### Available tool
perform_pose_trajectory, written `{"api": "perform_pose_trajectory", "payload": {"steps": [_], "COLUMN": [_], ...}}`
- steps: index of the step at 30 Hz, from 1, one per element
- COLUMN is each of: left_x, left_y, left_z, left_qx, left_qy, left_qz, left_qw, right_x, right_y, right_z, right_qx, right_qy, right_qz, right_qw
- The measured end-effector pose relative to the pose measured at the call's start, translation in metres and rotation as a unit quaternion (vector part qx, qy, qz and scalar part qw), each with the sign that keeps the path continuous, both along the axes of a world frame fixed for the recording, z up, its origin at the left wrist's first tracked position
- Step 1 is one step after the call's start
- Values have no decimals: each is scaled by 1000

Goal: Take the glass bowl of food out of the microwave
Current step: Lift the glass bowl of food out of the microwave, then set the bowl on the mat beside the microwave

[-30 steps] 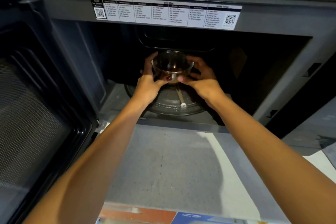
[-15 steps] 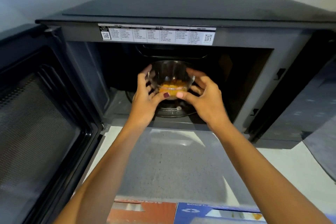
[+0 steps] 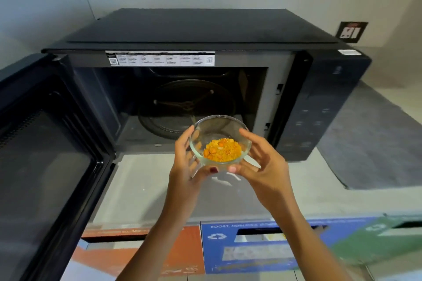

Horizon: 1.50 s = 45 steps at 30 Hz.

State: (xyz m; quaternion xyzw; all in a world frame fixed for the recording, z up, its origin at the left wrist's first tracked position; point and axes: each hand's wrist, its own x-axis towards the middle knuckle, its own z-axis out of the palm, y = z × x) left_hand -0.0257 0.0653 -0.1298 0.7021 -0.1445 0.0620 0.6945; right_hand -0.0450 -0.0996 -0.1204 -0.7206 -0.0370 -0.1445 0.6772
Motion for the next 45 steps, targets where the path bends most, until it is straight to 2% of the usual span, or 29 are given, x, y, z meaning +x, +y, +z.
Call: {"api": "perform_pose_trajectory", "payload": {"steps": [12, 20, 24, 28, 33, 38, 45], "left_x": [-55, -46, -26, 2, 44, 82, 121], "left_y": [-110, -194, -239, -289, -340, -381, -424], "left_z": [2, -7, -13, -19, -35, -51, -67], "left_qx": [-10, -63, -60, -42, 40, 46, 58], "left_qy": [-1, 50, 58, 69, 59, 67, 69], "left_qz": [-118, -235, -275, -283, -242, -237, -220], "left_qw": [993, 969, 958, 956, 968, 968, 971], "right_x": [-92, -112, -105, -85, -47, -10, 33], "right_y": [-102, -178, -213, -252, -287, -325, -365], "right_z": [-1, -11, -13, -14, -19, -29, -40], "right_qx": [-27, -31, -46, -60, -27, 9, 3], "right_qy": [-4, -10, -6, 5, 28, 57, 80], "right_qz": [-127, -236, -276, -308, -285, -280, -269], "right_qw": [991, 971, 960, 950, 958, 958, 960]}}
